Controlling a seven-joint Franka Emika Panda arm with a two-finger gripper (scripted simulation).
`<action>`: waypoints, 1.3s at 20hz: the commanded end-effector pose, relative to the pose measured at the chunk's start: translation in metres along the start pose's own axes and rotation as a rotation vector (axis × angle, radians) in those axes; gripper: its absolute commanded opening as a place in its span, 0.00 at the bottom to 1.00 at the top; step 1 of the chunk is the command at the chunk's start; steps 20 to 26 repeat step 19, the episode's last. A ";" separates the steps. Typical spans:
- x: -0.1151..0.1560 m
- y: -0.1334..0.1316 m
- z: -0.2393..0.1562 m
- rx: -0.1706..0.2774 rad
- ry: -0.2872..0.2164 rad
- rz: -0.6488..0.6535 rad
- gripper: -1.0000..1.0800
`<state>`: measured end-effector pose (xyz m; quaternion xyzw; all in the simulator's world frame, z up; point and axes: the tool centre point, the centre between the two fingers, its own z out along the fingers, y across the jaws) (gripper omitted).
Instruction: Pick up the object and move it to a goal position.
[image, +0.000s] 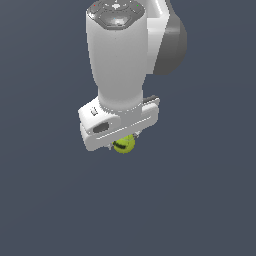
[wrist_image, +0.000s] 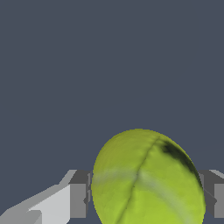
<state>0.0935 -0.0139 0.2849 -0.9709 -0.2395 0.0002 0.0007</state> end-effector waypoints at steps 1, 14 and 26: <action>0.003 0.008 -0.014 -0.001 0.000 0.000 0.00; 0.012 0.028 -0.046 -0.001 0.000 0.000 0.00; 0.013 0.029 -0.048 -0.001 0.000 0.000 0.00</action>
